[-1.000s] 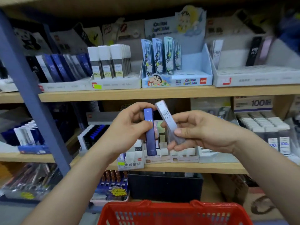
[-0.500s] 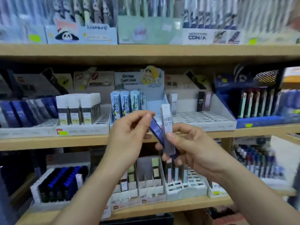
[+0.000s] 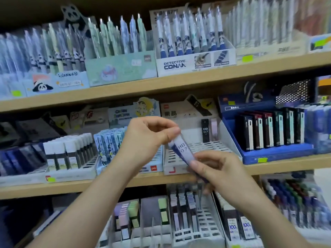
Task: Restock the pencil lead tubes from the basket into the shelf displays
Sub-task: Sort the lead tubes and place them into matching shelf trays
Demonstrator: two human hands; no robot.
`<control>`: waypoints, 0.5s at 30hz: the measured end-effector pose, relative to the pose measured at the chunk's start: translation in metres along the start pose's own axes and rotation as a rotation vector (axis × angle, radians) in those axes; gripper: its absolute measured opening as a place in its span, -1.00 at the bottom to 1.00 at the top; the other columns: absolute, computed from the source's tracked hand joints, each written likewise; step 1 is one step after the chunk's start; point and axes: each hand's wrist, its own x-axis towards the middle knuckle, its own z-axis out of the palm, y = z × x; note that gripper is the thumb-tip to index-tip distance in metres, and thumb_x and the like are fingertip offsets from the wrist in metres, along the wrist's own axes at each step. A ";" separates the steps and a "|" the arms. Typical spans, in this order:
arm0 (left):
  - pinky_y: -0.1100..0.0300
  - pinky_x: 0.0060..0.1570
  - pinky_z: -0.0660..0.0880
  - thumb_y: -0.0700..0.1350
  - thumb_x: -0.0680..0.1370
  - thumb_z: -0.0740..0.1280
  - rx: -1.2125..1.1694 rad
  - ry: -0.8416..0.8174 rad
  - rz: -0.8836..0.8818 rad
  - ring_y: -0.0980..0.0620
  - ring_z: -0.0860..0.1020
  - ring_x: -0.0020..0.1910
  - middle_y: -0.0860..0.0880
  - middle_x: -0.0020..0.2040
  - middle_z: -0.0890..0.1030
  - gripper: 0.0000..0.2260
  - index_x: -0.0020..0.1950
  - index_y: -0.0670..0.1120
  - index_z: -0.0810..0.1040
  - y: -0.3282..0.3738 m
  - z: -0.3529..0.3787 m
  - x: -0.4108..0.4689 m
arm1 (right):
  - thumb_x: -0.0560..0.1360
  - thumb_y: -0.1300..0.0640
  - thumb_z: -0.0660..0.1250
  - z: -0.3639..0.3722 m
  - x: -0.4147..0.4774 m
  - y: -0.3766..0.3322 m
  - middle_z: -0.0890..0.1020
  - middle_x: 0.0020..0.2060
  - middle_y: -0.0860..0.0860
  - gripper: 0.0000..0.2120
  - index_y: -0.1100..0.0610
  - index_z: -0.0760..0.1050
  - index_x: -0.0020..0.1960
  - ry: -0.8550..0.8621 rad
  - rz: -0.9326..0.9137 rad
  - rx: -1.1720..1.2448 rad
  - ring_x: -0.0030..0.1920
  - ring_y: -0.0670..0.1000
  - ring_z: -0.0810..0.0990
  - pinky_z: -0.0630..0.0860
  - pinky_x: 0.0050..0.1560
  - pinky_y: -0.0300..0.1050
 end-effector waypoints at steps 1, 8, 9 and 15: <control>0.34 -0.32 0.50 -0.22 0.40 0.51 0.016 0.070 -0.006 0.14 0.58 -0.35 -0.04 -0.32 0.68 -0.94 -0.22 -0.07 0.69 -0.001 0.001 0.009 | 0.50 0.26 0.40 -0.005 0.002 0.003 0.72 -0.18 0.09 -0.88 0.08 0.65 -0.05 0.065 0.013 0.044 -0.25 0.01 0.69 0.57 -0.43 -0.13; 0.46 -0.23 0.51 -0.24 0.43 0.50 0.353 0.123 0.017 0.26 0.61 -0.33 0.11 -0.28 0.67 -0.90 -0.09 -0.08 0.69 -0.016 0.002 0.062 | 0.55 0.34 0.32 -0.039 0.015 0.011 0.71 -0.12 0.03 -0.77 0.03 0.61 -0.01 0.246 0.002 0.077 -0.20 -0.02 0.71 0.58 -0.35 -0.19; 0.48 -0.19 0.49 -0.21 0.44 0.50 0.448 0.105 0.043 0.28 0.60 -0.27 0.12 -0.23 0.66 -0.88 -0.05 -0.07 0.70 -0.020 0.005 0.067 | 0.55 0.34 0.31 -0.039 0.019 0.009 0.70 -0.13 0.03 -0.77 0.01 0.59 -0.01 0.222 -0.004 0.056 -0.20 -0.02 0.71 0.58 -0.35 -0.20; 0.45 0.02 0.34 -0.18 0.51 0.43 0.679 0.007 0.096 0.21 0.54 0.00 0.05 0.00 0.67 -0.83 0.09 -0.07 0.68 -0.038 0.019 0.082 | 0.58 0.35 0.27 -0.033 0.054 -0.008 0.68 -0.12 0.11 -0.68 0.00 0.45 0.21 0.154 0.023 0.034 -0.19 0.02 0.70 0.59 -0.31 -0.18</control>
